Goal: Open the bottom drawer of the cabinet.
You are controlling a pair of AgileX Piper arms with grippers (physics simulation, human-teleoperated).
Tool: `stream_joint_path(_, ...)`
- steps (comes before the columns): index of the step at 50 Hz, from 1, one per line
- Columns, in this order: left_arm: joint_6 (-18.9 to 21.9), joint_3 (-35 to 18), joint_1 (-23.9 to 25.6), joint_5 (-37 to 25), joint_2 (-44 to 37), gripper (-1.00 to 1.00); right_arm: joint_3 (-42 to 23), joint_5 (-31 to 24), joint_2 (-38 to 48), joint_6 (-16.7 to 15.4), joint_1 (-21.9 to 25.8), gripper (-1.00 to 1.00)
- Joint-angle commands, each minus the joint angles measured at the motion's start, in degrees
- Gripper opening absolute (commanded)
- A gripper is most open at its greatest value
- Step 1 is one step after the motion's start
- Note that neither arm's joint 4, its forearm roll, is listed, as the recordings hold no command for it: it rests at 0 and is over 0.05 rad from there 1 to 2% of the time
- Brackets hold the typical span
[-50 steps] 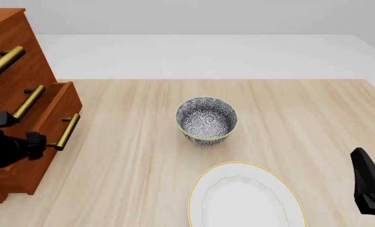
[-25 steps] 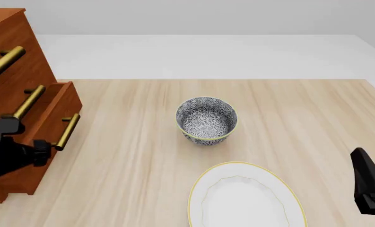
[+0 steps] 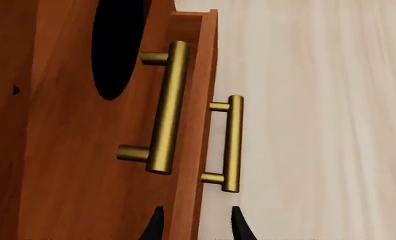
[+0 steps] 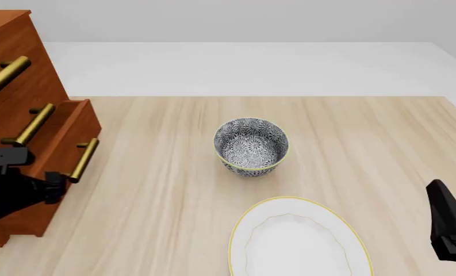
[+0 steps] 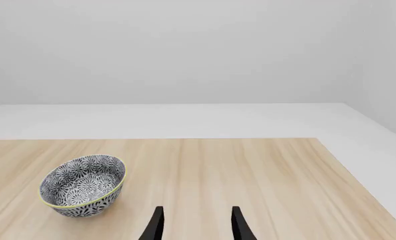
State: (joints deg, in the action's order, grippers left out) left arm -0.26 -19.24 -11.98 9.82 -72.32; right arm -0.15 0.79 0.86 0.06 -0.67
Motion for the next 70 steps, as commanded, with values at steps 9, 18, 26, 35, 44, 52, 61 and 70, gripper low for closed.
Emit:
stream_joint_path(9, -8.4, 2.3, 7.9, -3.0, 1.7, 1.00, 0.0, 0.0, 0.0, 0.0, 0.0, 1.00)
stream_joint_path(18, -11.4, 1.7, 11.5, -4.5, 3.3, 1.00, 0.0, 0.0, 0.0, 0.0, 0.0, 1.00)
stream_joint_path(26, -13.2, 1.4, 13.8, -4.5, 3.5, 1.00, 0.0, 0.0, 0.0, 0.0, 0.0, 1.00)
stream_joint_path(35, -15.0, 1.3, 15.8, -3.7, 2.9, 1.00, 0.0, 0.0, 0.0, 0.0, 0.0, 1.00)
stream_joint_path(44, -16.3, 0.6, 17.9, -4.3, 3.2, 1.00, 0.0, 0.0, 0.0, 0.0, 0.0, 1.00)
stream_joint_path(52, -17.6, 0.0, 20.4, -3.9, 2.6, 1.00, 0.0, 0.0, 0.0, 0.0, 0.0, 1.00)
stream_joint_path(61, -18.9, -1.4, 22.7, -3.8, 1.8, 1.00, 0.0, 0.0, 0.0, 0.0, 0.0, 1.00)
stream_joint_path(70, -19.8, -3.8, 26.2, -3.7, -0.1, 1.00, 0.0, 0.0, 0.0, 0.0, 0.0, 1.00)
